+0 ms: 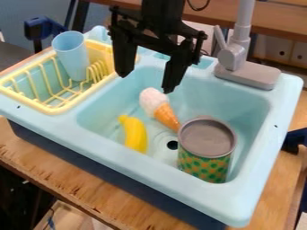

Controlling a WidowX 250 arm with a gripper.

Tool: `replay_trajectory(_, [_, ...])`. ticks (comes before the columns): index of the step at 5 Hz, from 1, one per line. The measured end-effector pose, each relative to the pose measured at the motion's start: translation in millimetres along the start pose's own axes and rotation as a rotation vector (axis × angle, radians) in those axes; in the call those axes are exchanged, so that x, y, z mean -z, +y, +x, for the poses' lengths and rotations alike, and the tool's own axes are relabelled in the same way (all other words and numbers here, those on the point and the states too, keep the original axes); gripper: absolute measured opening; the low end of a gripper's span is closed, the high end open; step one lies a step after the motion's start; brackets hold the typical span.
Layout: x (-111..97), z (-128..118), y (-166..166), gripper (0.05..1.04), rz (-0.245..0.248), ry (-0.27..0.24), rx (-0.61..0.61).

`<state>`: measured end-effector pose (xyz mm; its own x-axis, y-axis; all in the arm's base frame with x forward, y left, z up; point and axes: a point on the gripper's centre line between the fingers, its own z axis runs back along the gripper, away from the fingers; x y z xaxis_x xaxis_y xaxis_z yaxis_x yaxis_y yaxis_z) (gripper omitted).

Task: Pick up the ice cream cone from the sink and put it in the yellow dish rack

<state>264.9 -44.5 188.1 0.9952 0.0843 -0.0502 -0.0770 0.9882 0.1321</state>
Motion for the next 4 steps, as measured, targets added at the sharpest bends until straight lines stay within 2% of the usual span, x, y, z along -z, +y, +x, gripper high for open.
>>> replay_trajectory(1, [9.4, 0.4, -1.1, 1.004, 0.008, 0.031, 0.003])
replay_trajectory(2, [10.5, 12.0, -4.6, 1.004, -0.015, -0.042, 0.009])
replay_trajectory(4, [28.0, 35.7, 3.1, 1.004, -0.015, -0.129, -0.113])
